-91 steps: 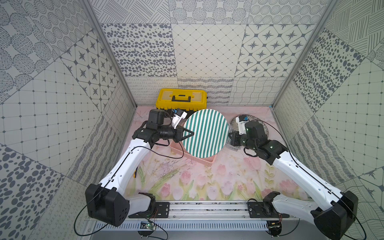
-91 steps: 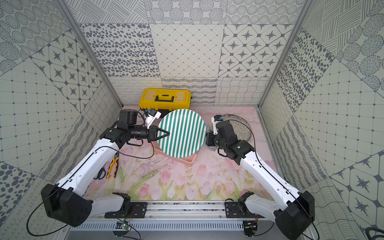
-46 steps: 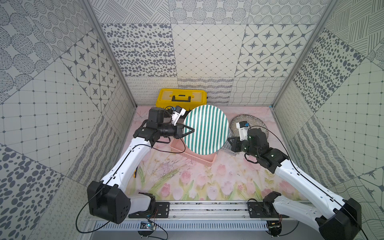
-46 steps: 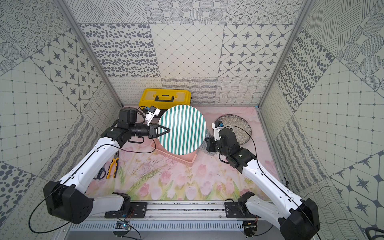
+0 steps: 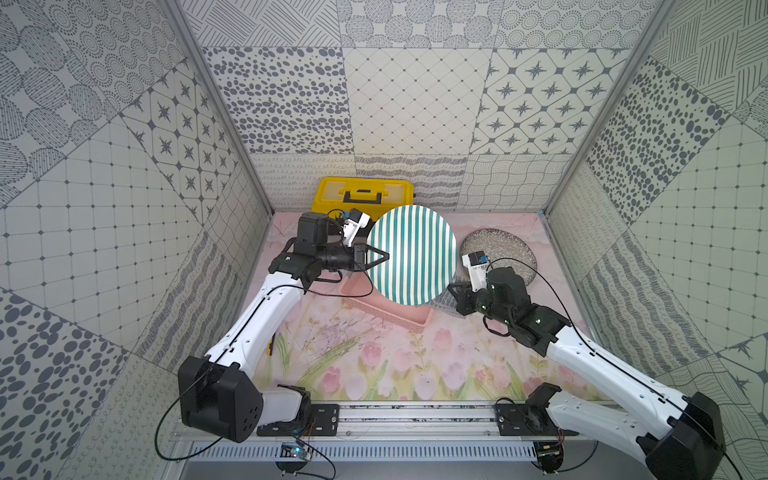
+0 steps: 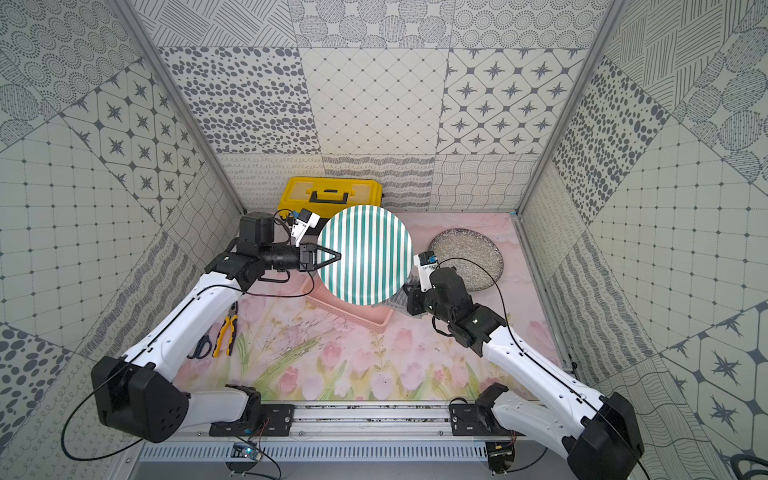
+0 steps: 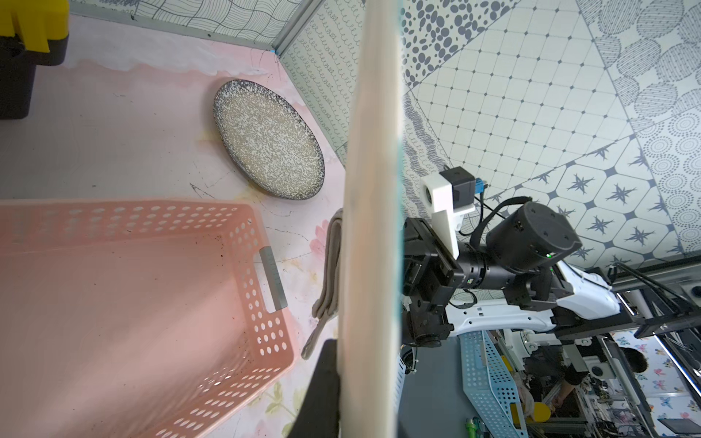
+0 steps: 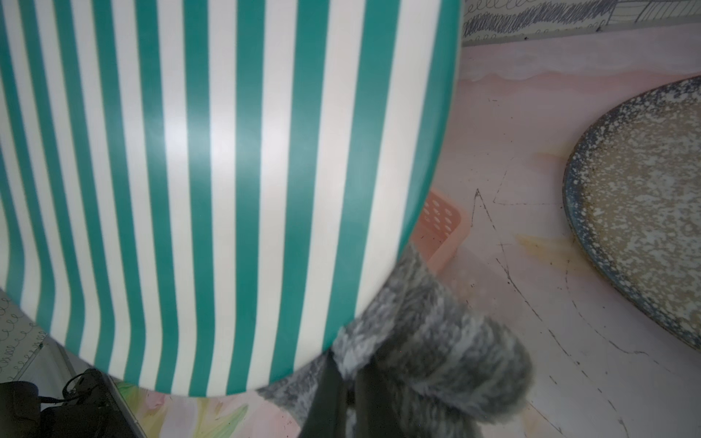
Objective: Wipe the wet plate dry
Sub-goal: Wipe the plate with towel.
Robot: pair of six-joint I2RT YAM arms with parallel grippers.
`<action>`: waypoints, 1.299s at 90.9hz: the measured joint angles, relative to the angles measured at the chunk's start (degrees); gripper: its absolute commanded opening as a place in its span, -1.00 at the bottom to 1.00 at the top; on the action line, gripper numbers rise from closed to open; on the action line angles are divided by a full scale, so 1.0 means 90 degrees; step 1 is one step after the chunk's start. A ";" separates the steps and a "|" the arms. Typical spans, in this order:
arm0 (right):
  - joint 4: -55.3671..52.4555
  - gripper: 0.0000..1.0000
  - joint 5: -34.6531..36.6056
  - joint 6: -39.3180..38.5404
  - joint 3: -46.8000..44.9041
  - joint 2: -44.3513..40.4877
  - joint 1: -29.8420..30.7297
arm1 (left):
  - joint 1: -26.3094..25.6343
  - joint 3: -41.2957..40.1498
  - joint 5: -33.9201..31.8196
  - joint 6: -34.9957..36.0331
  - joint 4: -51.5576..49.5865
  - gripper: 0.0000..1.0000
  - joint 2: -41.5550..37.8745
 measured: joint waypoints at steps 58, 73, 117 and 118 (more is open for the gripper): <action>0.0627 -1.00 0.1506 -0.0289 -0.0085 0.0345 0.1685 | 0.0066 -0.0112 0.0124 -0.0930 0.0554 -1.00 0.0080; 0.0964 -1.00 0.1957 -0.0403 -0.0068 0.0614 0.2242 | 0.0070 -0.0165 0.0126 -0.1100 0.0641 -1.00 0.0107; 0.1627 -1.00 0.3028 -0.0736 0.0804 0.1770 0.3160 | 0.0078 -0.0262 0.0061 -0.1435 0.1037 -1.00 0.0153; 0.1632 -1.00 0.3033 -0.0738 0.0833 0.1797 0.3169 | 0.0078 -0.0265 0.0056 -0.1445 0.1044 -1.00 0.0153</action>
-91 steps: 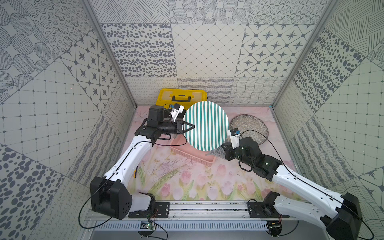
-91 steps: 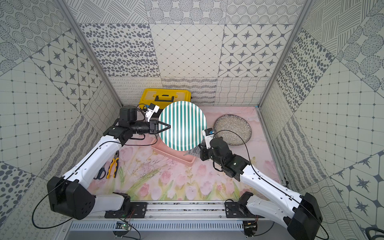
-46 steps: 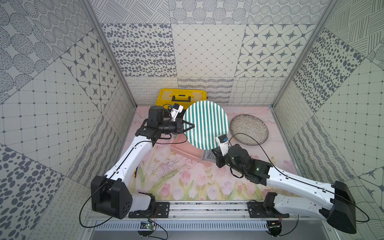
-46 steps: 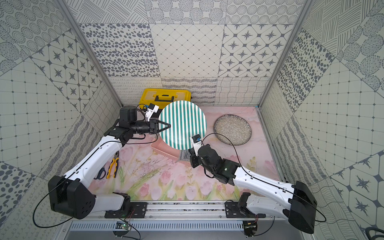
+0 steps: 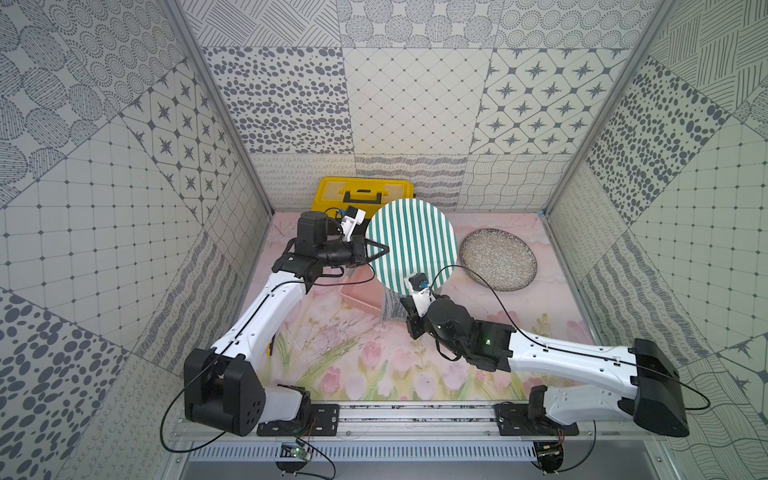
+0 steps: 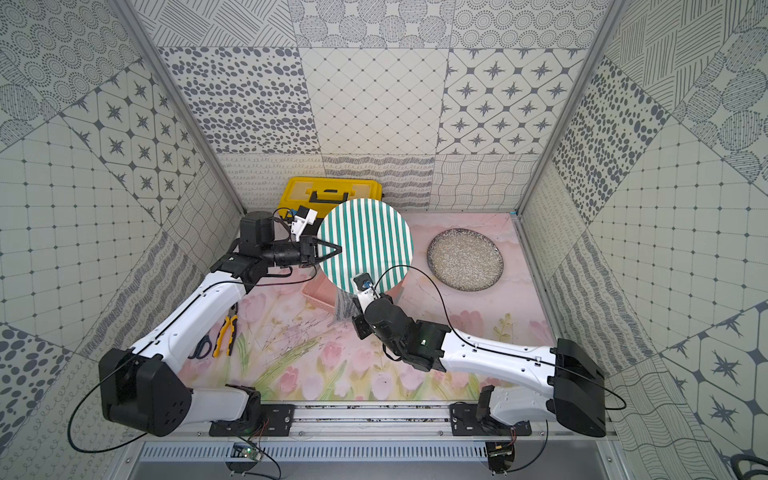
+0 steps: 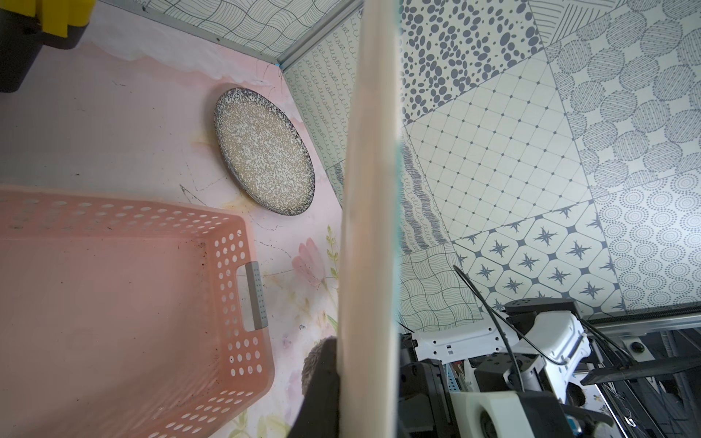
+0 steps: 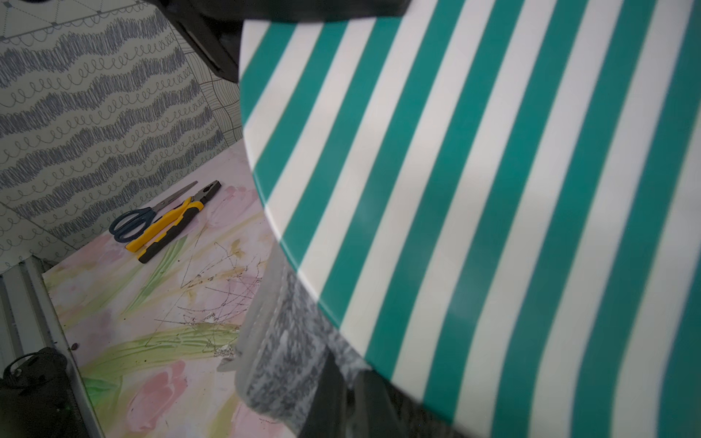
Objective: Wipe the wet plate dry
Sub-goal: Wipe the plate with towel.
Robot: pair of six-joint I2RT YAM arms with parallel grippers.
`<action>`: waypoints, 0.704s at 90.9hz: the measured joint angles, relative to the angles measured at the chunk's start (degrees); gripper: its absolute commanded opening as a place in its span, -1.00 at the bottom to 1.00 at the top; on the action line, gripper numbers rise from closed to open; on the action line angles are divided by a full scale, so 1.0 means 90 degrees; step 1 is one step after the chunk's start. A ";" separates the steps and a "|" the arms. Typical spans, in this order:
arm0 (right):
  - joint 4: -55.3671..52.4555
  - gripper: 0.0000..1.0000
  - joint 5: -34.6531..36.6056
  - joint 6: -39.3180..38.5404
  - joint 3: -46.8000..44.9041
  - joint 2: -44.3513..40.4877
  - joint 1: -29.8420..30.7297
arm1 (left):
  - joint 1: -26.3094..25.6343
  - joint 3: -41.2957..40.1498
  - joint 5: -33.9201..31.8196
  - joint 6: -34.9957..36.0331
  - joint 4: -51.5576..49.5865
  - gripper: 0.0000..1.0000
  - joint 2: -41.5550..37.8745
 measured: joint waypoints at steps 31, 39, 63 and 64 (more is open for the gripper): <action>0.0187 -1.00 0.0151 -0.0104 0.0954 0.0811 0.0092 | 0.0000 -0.0017 -0.0124 -0.0056 0.0192 -1.00 0.0000; 0.0206 -1.00 0.0172 -0.0168 0.1263 0.1022 0.0095 | -0.0002 -0.0017 -0.0141 -0.0058 0.0231 -1.00 0.0000; 0.0270 -1.00 0.0267 -0.0425 0.1977 0.1506 0.0090 | -0.0002 -0.0039 -0.0138 -0.0051 0.0277 -1.00 -0.0002; 0.0272 -1.00 0.0265 -0.0427 0.1991 0.1520 0.0090 | -0.0002 -0.0041 -0.0138 -0.0051 0.0277 -1.00 -0.0005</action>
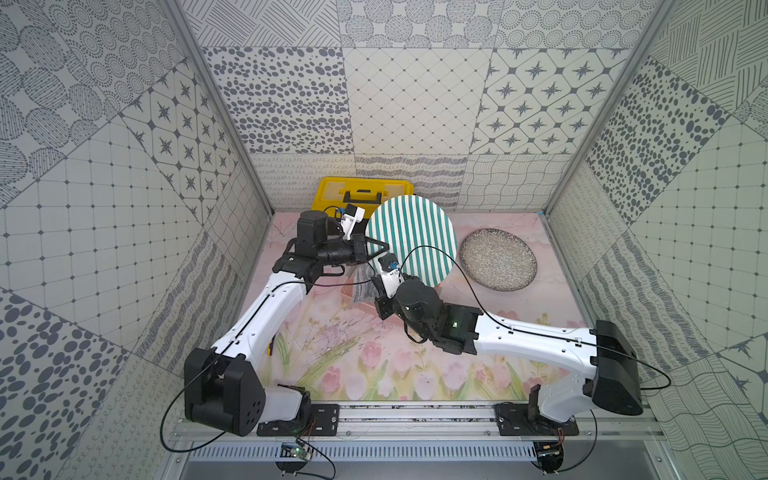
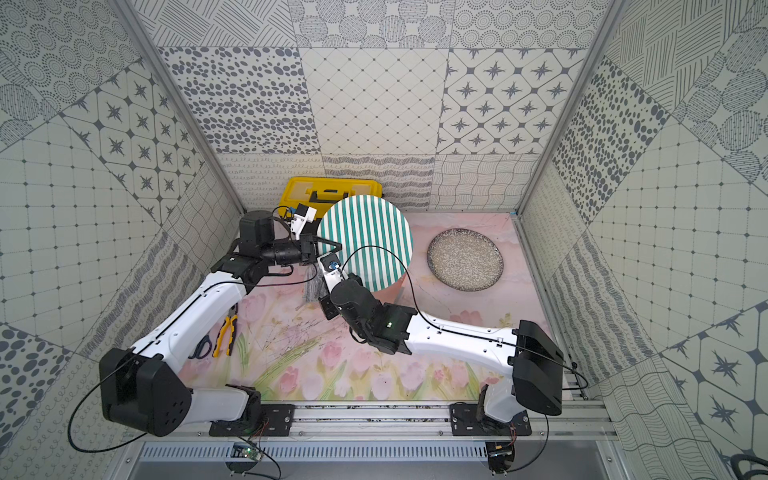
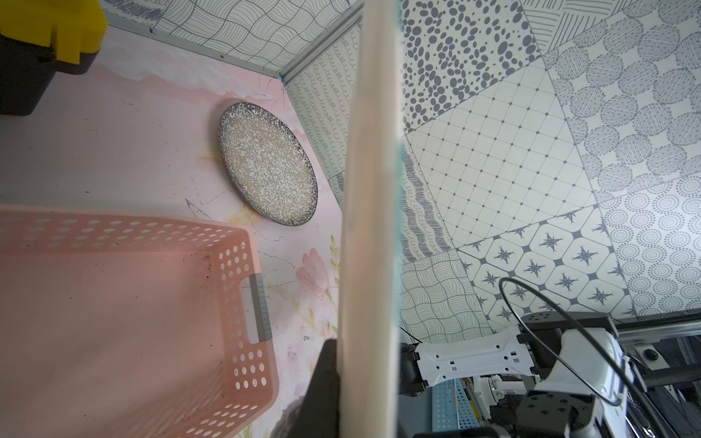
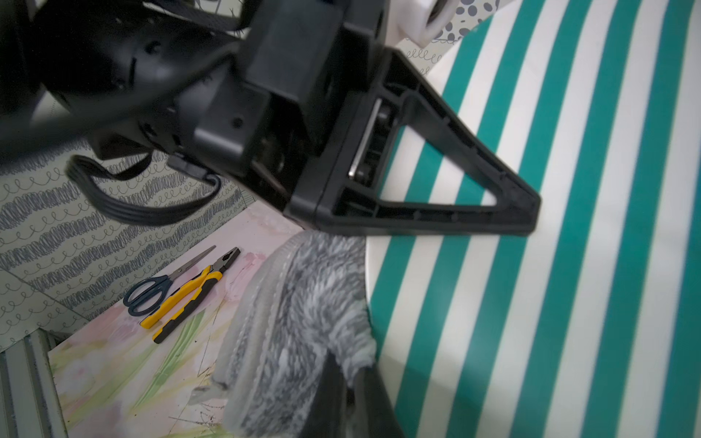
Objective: Wipe the wet plate dry
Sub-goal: Wipe the plate with towel.
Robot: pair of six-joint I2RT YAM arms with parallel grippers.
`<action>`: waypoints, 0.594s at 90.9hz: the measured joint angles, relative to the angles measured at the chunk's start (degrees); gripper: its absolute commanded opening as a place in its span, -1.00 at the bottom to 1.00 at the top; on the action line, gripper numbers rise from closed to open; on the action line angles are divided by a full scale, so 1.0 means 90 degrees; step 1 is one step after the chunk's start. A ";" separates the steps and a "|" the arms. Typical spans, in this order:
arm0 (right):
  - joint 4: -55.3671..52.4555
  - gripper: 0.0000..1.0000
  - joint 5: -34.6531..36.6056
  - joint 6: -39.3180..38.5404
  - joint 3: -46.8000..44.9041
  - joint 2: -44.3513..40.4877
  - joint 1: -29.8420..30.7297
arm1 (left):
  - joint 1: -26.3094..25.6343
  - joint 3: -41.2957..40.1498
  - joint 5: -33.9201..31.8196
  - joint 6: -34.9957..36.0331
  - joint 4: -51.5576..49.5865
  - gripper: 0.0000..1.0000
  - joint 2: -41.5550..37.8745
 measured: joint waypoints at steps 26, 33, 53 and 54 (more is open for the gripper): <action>0.0236 -1.00 -0.0481 -0.0044 -0.0423 -0.0372 -0.0051 | 0.0015 -0.0053 0.0002 0.0019 -0.0027 -1.00 -0.0029; 0.0364 -1.00 -0.0636 0.0005 -0.0850 -0.0843 -0.0053 | 0.0029 -0.0073 -0.0029 0.0029 -0.0073 -1.00 -0.0051; 0.0359 -1.00 -0.0372 0.0593 -0.1906 -0.2535 -0.0143 | 0.0170 -0.0100 -0.0248 0.0078 -0.0313 -1.00 -0.0070; 0.0333 -1.00 -0.0340 0.0651 -0.1960 -0.2616 -0.0163 | 0.0170 -0.0100 -0.0250 0.0078 -0.0316 -1.00 -0.0073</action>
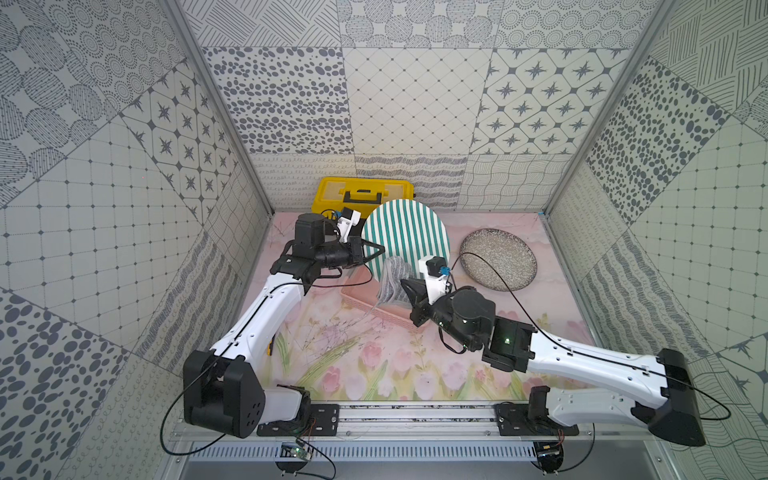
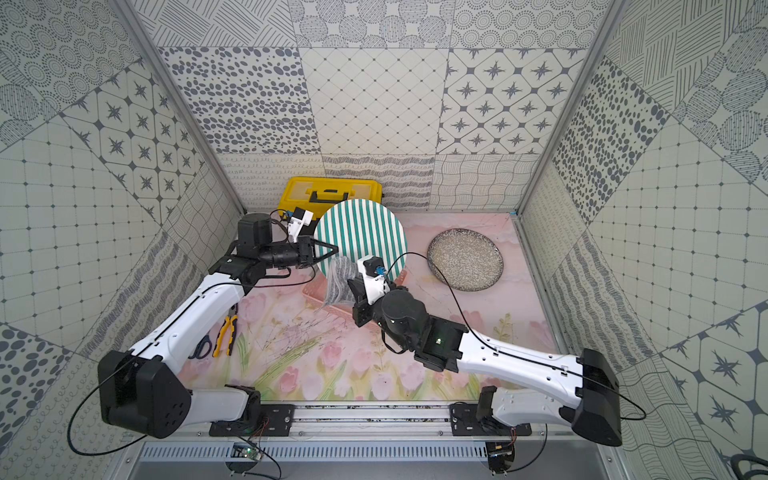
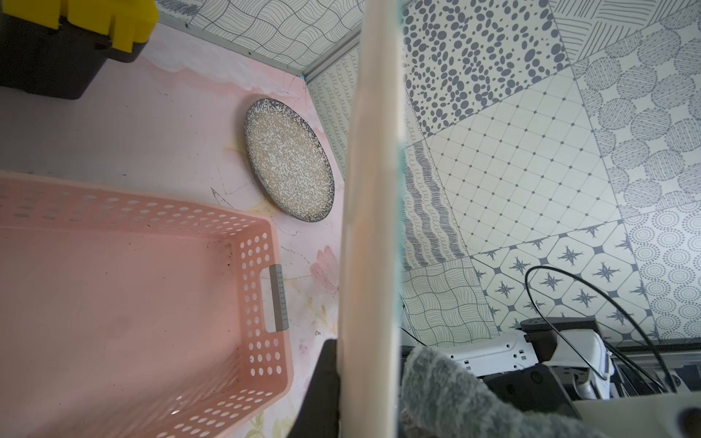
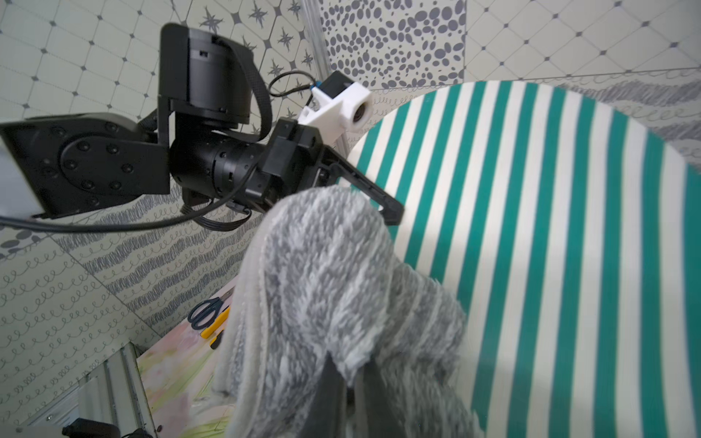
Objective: Wipe the wet plate dry
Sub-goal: Wipe the plate with towel, then place the towel at the center of the board.
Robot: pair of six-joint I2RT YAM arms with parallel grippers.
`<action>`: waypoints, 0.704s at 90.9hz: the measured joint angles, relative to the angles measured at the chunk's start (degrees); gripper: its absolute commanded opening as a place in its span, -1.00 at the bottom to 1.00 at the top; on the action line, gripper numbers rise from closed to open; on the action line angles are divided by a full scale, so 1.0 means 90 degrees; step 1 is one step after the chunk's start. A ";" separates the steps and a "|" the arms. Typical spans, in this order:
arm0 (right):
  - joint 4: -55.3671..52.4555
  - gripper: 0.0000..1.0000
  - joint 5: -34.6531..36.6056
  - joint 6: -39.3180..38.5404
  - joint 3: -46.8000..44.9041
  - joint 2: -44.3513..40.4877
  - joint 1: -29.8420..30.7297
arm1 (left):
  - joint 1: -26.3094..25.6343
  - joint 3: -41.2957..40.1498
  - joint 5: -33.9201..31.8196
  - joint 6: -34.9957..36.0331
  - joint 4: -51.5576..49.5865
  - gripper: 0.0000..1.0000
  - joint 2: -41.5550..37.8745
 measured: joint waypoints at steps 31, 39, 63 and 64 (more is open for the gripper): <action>-0.2234 -1.00 0.0262 0.2174 -0.1683 -0.1360 -0.1253 | 0.0056 0.0000 -0.0112 0.0151 -0.0172 -1.00 -0.0019; -0.2681 -1.00 -0.0092 0.2674 -0.2069 -0.1299 -0.1688 | 0.0058 0.0000 -0.0114 0.0194 -0.0209 -1.00 -0.0051; -0.3099 -0.40 -0.0971 0.3356 -0.2521 -0.0092 -0.2110 | 0.0063 0.0000 -0.0112 0.0367 -0.0282 -1.00 -0.0153; -0.3096 -0.30 -0.0998 0.3373 -0.2518 -0.0070 -0.2120 | 0.0063 0.0000 -0.0112 0.0372 -0.0284 -1.00 -0.0158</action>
